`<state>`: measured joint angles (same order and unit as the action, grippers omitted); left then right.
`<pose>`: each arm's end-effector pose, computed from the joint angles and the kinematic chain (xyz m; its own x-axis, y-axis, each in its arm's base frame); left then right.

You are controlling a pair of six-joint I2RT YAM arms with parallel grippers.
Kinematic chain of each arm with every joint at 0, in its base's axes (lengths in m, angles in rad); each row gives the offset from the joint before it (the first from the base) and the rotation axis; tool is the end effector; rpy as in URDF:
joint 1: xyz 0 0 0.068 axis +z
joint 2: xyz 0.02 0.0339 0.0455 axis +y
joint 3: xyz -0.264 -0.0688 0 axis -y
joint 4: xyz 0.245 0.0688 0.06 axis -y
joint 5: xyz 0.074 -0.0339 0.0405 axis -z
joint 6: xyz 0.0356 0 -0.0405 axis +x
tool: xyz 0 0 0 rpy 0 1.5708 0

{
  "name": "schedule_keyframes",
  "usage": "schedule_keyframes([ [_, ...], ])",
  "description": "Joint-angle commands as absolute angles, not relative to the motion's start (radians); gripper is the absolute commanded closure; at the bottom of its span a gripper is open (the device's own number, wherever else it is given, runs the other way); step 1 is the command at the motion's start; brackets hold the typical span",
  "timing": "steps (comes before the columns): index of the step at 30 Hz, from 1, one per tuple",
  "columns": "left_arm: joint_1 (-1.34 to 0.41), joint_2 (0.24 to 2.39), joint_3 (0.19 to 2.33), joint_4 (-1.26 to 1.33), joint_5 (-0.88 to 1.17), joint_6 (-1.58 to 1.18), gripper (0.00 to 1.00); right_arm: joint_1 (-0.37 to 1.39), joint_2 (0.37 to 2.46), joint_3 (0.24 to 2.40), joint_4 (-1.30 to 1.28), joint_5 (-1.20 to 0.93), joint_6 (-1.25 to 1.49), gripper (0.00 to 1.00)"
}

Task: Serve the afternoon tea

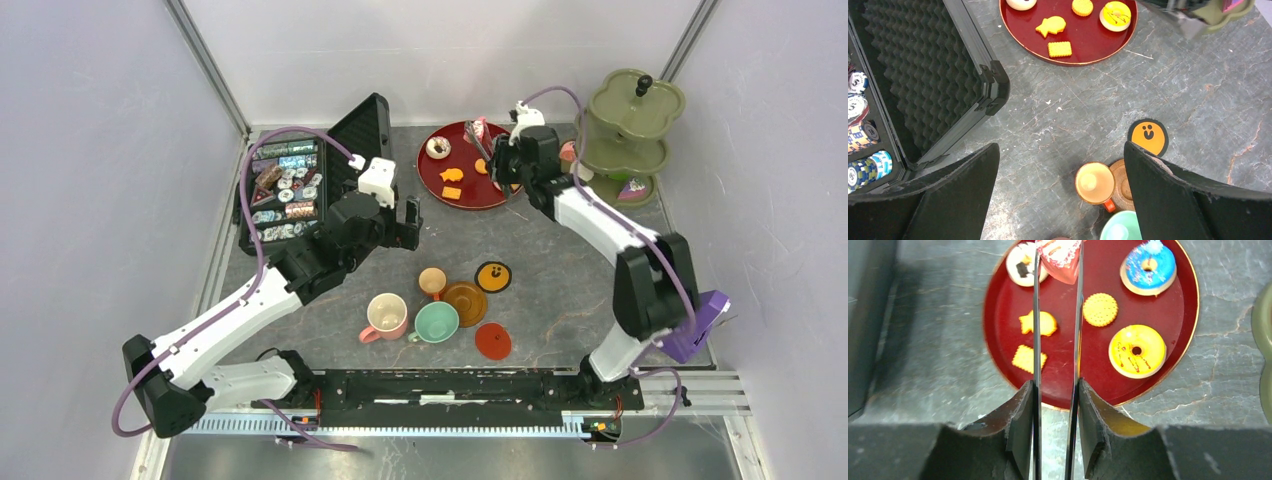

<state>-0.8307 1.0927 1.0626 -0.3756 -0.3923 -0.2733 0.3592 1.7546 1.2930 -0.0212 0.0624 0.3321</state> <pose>0.1742 -0.1706 0.3583 -0.3765 0.0424 -0.9254 0.3571 0.9284 -0.1027 0.3859 0.1425 0.2668 -0.5084 0.1567 -0.8467 -0.1411 0.9549 0.2614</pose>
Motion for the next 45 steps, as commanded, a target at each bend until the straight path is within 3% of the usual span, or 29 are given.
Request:
schedule_keyframes([
  [1,-0.827,1.067,1.074,-0.382,-0.403,-0.278,0.00,0.312,1.570,1.131,0.087,-0.150,0.283,0.76],
  [6,-0.825,1.068,1.098,-0.391,-0.392,-0.259,0.00,0.210,1.403,0.930,0.059,-0.306,0.241,0.76],
  [16,-0.827,1.089,1.106,-0.376,-0.376,-0.251,0.00,-0.111,1.143,0.636,-0.055,-0.299,0.176,0.77],
  [27,-0.827,1.094,1.094,-0.372,-0.376,-0.253,0.00,-0.209,1.135,0.634,-0.047,-0.162,0.215,0.77],
  [39,-0.827,1.099,1.091,-0.367,-0.378,-0.253,0.00,-0.210,1.139,0.686,-0.036,-0.170,0.240,0.77],
  [45,-0.826,1.108,1.087,-0.358,-0.371,-0.253,0.00,-0.212,1.176,0.684,-0.027,-0.033,0.245,0.75],
])
